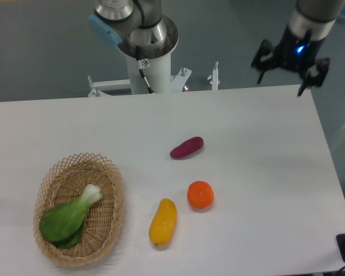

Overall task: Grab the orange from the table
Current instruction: 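Move the open gripper down over the orange, then lower the gripper around the orange and close the fingers on it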

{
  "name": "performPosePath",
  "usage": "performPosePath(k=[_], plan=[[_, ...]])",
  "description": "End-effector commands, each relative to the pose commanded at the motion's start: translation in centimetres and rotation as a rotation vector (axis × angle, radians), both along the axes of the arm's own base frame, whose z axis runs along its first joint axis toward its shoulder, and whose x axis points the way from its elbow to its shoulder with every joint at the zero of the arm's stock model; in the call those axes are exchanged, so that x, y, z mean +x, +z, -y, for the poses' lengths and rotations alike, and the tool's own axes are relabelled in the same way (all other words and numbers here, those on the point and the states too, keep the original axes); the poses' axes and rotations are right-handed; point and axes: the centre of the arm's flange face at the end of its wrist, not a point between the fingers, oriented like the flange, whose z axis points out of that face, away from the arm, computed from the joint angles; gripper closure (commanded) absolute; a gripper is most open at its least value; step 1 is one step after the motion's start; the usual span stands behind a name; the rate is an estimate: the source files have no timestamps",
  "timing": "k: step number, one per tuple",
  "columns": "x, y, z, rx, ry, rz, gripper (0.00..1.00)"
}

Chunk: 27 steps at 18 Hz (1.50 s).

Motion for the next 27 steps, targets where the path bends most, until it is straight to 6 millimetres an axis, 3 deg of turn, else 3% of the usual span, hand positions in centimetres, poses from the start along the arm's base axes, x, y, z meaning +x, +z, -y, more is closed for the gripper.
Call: performPosePath(k=[8,15,20,27], plan=[[1.5,-9.8,-7.7,0.04,0.265,0.081,0.0],[4.5,-15.7,-12.4,0.019,0.209,0.093,0.0],[5.5,-18.6,-12.1,0.035,0.212,0.065,0.0],[5.7,-21.2,-13.6,0.01,0.205,0.027,0.0]])
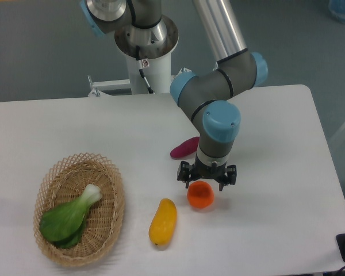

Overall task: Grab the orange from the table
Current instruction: 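Lower the gripper around the orange and close the fingers on it, then lift the grasped orange up and away from the table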

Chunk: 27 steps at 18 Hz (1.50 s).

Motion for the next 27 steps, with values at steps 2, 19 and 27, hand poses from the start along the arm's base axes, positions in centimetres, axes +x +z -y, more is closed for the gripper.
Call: performPosePath(k=[2,19,27], plan=[[-0.1,-0.5,-0.2,-0.019,0.008,-0.024,0.0],[0.7,-0.1,-0.5,-0.027,0.016,-0.039,0.23],[0.4,2.3,-0.3,-0.031,0.014,-0.093,0.33]])
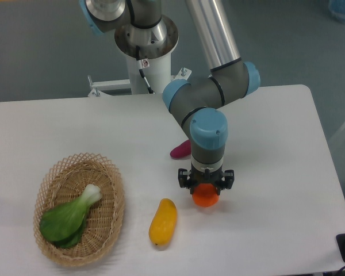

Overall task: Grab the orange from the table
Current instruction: 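Lift the grasped orange up and away from the table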

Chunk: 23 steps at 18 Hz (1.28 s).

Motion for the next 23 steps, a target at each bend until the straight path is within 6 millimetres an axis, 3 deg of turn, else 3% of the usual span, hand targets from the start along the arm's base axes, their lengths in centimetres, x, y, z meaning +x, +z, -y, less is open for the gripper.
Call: performPosePath(k=[1,4,8,11,15,20,23], plan=[[-0.2,0.9,0.1,0.008,-0.009,-0.013,0.33],[-1.7,6.9,1.8,0.045,-0.108,-0.097,0.33],[-3.3,11.3,4.0,0.047,-0.131,-0.12,0.34],[-5.0,16.0,4.8,0.035,-0.208,-0.137,0.35],[-7.1,21.1,7.8,-0.03,-0.317,-0.049,0.35],[-8.3,23.4,11.2,-0.039,-0.405,-0.023,0.35],[-8.3,23.6,11.4,-0.039,-0.419,-0.024,0.35]])
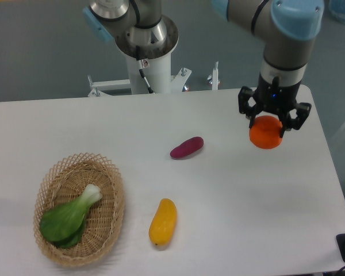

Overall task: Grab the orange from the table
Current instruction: 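Lift the grasped orange up and away from the table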

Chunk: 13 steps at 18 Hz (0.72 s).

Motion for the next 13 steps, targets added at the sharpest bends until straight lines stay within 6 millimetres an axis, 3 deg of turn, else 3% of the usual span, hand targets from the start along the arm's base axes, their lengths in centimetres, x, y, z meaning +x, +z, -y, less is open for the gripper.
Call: performPosePath(k=[13], plan=[[0.07,-0.02,0.0,0.0,0.001,0.008,0.35]])
